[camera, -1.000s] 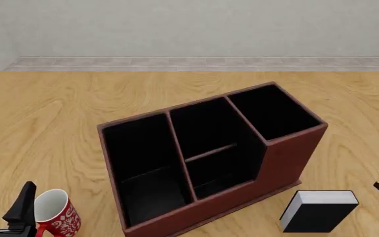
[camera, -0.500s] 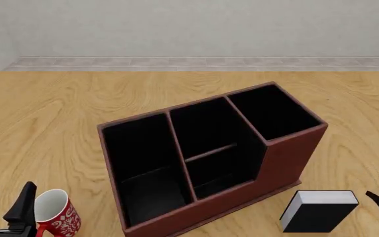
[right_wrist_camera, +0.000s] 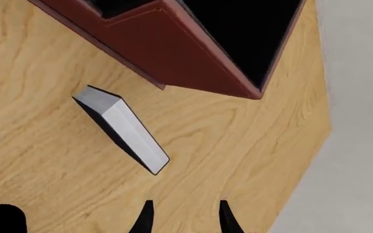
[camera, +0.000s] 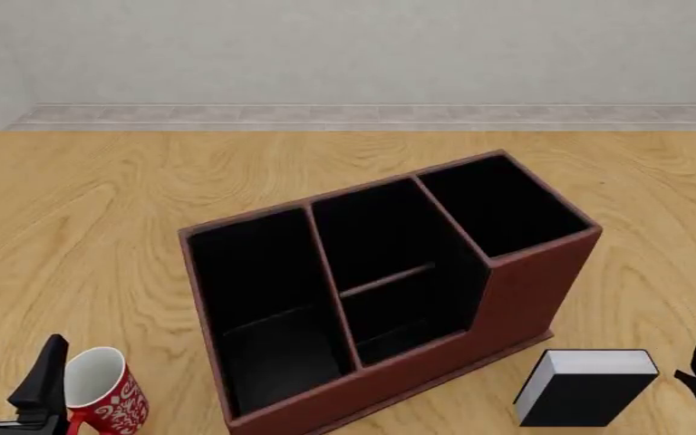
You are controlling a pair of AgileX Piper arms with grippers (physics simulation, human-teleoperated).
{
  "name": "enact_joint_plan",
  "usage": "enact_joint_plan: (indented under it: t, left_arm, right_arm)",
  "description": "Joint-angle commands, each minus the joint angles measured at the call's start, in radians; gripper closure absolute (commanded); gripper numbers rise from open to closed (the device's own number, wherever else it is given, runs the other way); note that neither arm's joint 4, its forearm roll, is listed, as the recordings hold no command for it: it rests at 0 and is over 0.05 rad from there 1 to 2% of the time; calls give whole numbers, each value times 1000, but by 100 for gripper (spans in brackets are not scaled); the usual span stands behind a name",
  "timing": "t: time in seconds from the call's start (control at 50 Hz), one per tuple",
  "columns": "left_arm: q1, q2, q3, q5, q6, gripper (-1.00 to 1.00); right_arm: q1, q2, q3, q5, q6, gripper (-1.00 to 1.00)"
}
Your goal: Pick up the book and place it in the right compartment of the caddy.
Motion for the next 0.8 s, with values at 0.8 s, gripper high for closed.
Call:
enact_joint_plan:
  t: [0.8]
  left_arm:
    - [4, -12, 1, 28, 10, -100]
  right_arm:
    - [0, 79, 205, -229, -105, -100]
